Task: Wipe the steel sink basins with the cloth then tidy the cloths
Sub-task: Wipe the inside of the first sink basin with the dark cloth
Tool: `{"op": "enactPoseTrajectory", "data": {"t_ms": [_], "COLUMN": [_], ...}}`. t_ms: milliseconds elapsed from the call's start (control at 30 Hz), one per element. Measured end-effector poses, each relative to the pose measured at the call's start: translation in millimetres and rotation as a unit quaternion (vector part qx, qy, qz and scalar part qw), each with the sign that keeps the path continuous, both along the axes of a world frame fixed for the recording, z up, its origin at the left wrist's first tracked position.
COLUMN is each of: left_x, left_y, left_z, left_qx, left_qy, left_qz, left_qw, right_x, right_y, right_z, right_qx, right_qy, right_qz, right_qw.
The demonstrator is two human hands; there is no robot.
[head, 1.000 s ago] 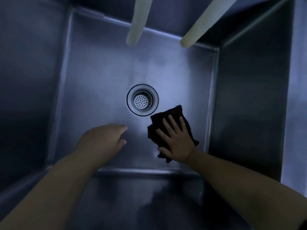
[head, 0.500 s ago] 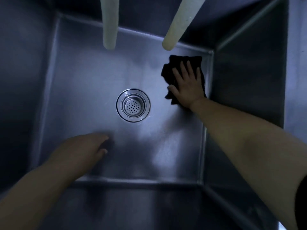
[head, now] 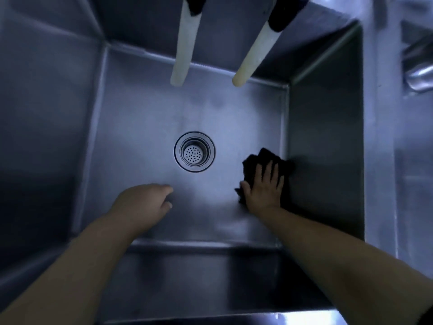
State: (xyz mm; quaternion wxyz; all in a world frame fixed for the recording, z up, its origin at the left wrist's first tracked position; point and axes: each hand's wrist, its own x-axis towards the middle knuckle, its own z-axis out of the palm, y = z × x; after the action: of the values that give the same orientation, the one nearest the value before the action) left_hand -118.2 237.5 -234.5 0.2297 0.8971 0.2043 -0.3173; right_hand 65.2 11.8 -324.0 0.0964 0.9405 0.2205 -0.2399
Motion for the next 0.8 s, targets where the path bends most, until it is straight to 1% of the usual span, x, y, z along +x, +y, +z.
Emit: {"op": "enactPoseTrajectory", "data": {"t_ms": [67,167,300,333,367,400,433,467,500,533,567,600,633,667,700,733,800], "left_x": [-2.4,-11.8,-33.8,-40.9,-48.7,-56.8,-64.4,-71.1,-78.3,-84.3,-89.5,-94.0,-98.6,-103.1,-107.7,-113.1,-124.0], "left_y": [-1.2,3.0,17.6,21.3,24.5,26.8,28.5,29.5,29.7,29.3,28.5,27.5,26.9,26.5,26.4,26.9,28.8], "left_z": [11.2,33.9,68.5,76.7,83.2,90.1,95.6,101.2,105.6,110.6,114.2,119.4,123.9,129.5,135.2,140.3,151.3], "left_qx": [0.002,-0.001,0.017,0.020,0.019,0.017,0.018,0.022,0.023,0.023,0.021,0.021,0.021,0.020,0.018,0.020,0.026], "left_qy": [-0.020,-0.042,-0.067,-0.069,-0.071,-0.074,-0.079,-0.080,-0.079,-0.076,-0.074,-0.076,-0.080,-0.082,-0.086,-0.088,-0.095], "left_qz": [-0.014,-0.014,-0.016,-0.018,-0.015,-0.011,-0.010,-0.012,-0.016,-0.017,-0.016,-0.014,-0.010,-0.005,0.004,0.010,0.025], "left_qw": [1.000,0.999,0.997,0.997,0.997,0.997,0.997,0.996,0.997,0.997,0.997,0.997,0.997,0.996,0.996,0.996,0.995], "right_x": [-26.8,-70.3,-104.4,-104.6,-105.8,-107.8,-112.3,-120.3,-127.4,-133.8,-139.8,-147.1,-154.6,-160.6,-165.5,-171.8,-181.0], "right_y": [4.3,24.7,62.5,69.8,75.5,82.0,93.5,100.2,107.9,119.9,131.1,135.5,144.1,155.2,163.1,166.3,173.0], "right_z": [8.3,19.7,39.2,43.2,37.0,38.8,43.6,50.0,54.6,62.6,65.0,70.4,79.7,85.7,94.3,107.8,134.4], "right_qx": [-0.045,-0.085,-0.092,-0.083,-0.073,-0.073,-0.097,-0.090,-0.050,-0.023,-0.010,0.012,0.032,0.060,0.098,0.122,0.185], "right_qy": [0.044,0.122,0.142,0.161,0.153,0.150,0.158,0.158,0.176,0.212,0.223,0.266,0.317,0.355,0.387,0.391,0.381], "right_qz": [-0.080,-0.220,-0.342,-0.391,-0.422,-0.414,-0.371,-0.357,-0.366,-0.322,-0.236,-0.180,-0.172,-0.230,-0.250,-0.230,-0.223], "right_qw": [0.995,0.964,0.924,0.902,0.891,0.895,0.910,0.916,0.912,0.922,0.946,0.947,0.932,0.904,0.882,0.883,0.878]}}
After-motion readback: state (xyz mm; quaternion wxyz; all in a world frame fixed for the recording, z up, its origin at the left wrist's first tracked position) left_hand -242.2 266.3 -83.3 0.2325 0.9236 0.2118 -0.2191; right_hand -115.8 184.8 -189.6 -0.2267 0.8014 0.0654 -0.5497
